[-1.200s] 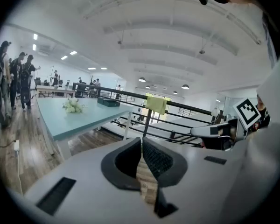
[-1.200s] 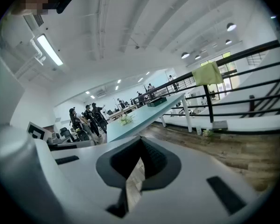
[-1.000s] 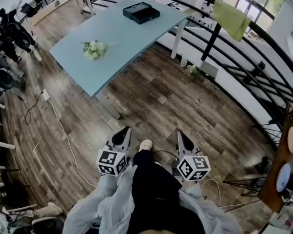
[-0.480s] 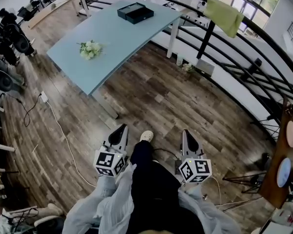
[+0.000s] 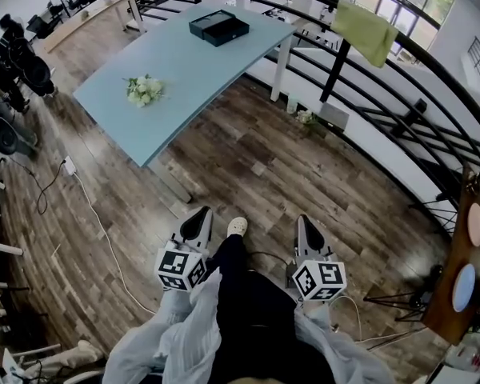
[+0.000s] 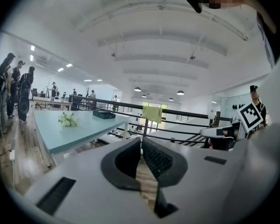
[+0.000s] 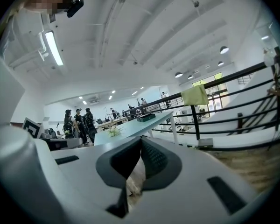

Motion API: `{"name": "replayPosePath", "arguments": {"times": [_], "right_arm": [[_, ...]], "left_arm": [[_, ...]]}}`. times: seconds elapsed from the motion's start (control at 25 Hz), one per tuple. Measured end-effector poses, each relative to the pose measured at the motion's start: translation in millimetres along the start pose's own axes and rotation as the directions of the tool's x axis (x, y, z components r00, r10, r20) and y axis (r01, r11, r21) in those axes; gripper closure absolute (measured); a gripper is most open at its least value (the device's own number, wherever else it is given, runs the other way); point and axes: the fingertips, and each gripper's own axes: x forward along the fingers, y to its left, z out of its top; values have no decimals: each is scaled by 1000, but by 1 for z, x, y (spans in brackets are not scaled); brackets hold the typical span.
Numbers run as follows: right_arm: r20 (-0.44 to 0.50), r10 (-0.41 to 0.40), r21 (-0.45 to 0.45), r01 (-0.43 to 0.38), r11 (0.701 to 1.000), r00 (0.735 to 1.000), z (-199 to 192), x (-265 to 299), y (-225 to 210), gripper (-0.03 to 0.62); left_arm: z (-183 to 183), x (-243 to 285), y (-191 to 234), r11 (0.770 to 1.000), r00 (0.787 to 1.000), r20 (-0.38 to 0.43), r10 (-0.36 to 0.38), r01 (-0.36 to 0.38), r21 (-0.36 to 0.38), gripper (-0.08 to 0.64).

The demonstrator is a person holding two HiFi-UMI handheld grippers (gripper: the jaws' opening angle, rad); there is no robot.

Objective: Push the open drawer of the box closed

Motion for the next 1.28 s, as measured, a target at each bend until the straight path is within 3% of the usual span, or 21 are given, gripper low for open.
{"name": "replayPosePath", "arguments": {"times": [1.28], "right_arm": [[-11,-13,20,13,1000,1000,67,205,-14,584]], "left_arm": [[63,177,113,999,999,7,-37,37,31,532]]}}
